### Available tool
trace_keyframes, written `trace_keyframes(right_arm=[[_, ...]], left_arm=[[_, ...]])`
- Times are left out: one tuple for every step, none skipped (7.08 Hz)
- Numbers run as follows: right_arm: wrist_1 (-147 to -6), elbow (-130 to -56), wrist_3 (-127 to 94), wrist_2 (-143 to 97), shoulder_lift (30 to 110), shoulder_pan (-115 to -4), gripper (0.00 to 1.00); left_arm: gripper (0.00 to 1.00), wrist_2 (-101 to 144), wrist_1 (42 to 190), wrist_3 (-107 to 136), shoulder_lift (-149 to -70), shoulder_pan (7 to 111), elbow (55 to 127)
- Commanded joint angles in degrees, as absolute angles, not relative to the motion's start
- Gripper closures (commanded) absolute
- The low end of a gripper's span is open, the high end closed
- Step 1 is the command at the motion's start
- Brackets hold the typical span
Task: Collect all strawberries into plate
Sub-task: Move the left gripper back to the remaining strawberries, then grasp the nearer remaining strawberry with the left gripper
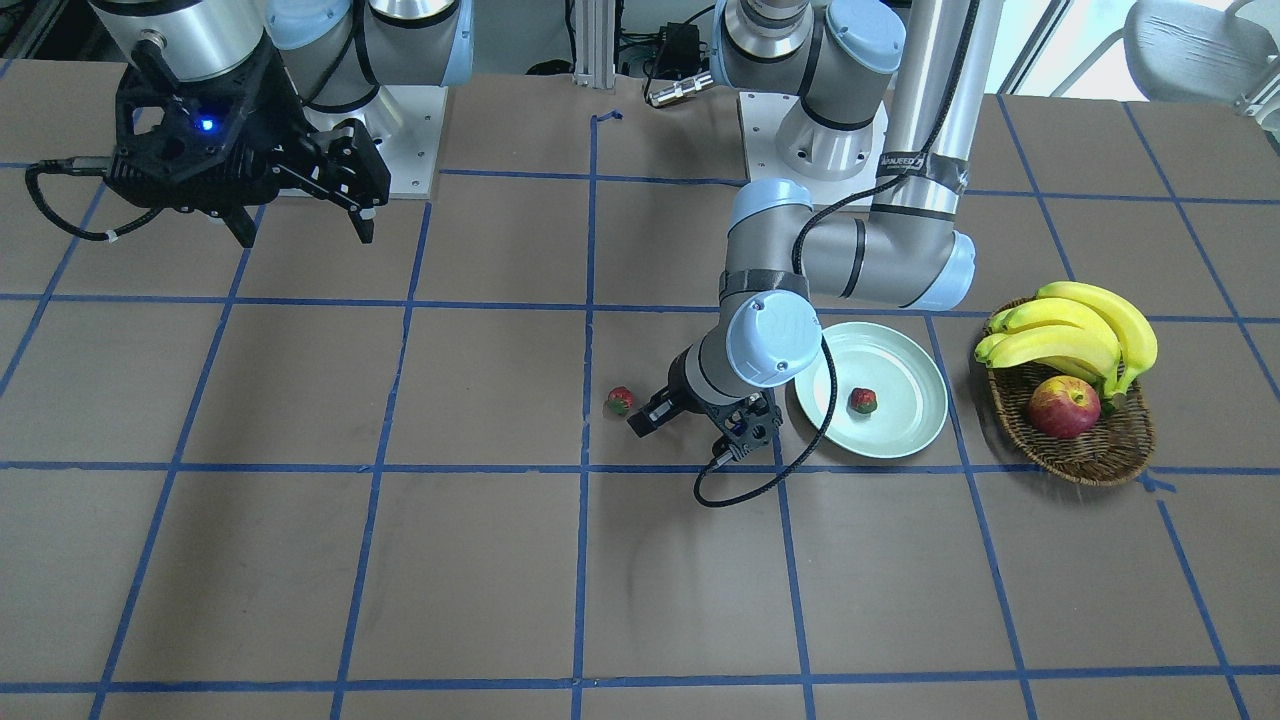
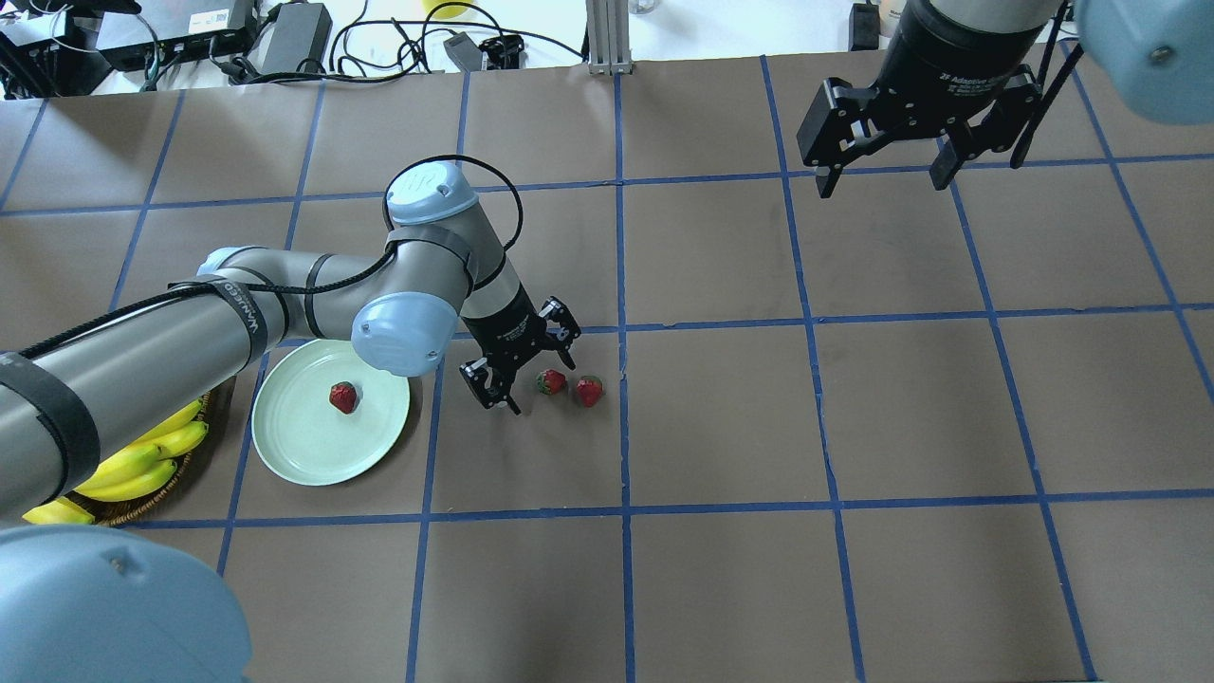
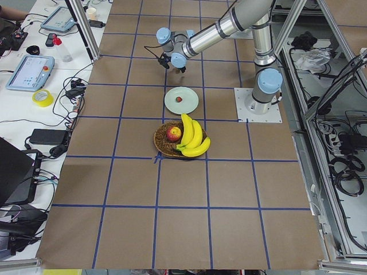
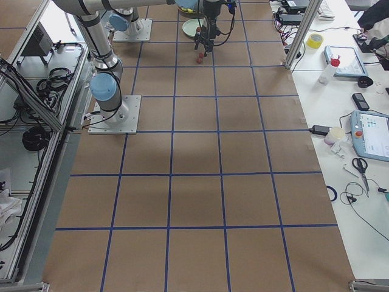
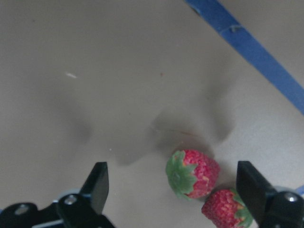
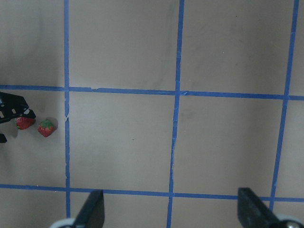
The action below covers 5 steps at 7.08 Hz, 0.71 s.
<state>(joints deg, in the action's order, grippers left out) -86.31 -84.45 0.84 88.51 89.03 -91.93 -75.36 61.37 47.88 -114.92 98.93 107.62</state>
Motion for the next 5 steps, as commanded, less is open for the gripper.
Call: trace_keyframes(right_arm=[[-86.22,-84.38,0.88,88.51,89.03,-91.93,0.0],[-86.31,-84.37,0.79,88.51,89.03,-91.93,0.0],[-86.31,-84.37,0.79,88.51,89.03,-91.93,0.0],[-86.31,-84.37,0.79,88.51,89.03,-91.93,0.0],[-86.31,-84.37,0.79,88.42,89.03,-91.93,0.0]], left_arm=[[0.43,-75.06,61.52,47.9,-114.87,99.05,107.93],[0.83,-75.32,61.52,47.73,-114.79,99.05,107.84],[1.0,-75.5,61.52,47.64,-114.7,99.05,107.84],[1.0,-75.67,61.52,47.29,-114.44,99.05,107.75],[1.0,-77.76,61.61,46.85,-113.13,98.97,107.41]])
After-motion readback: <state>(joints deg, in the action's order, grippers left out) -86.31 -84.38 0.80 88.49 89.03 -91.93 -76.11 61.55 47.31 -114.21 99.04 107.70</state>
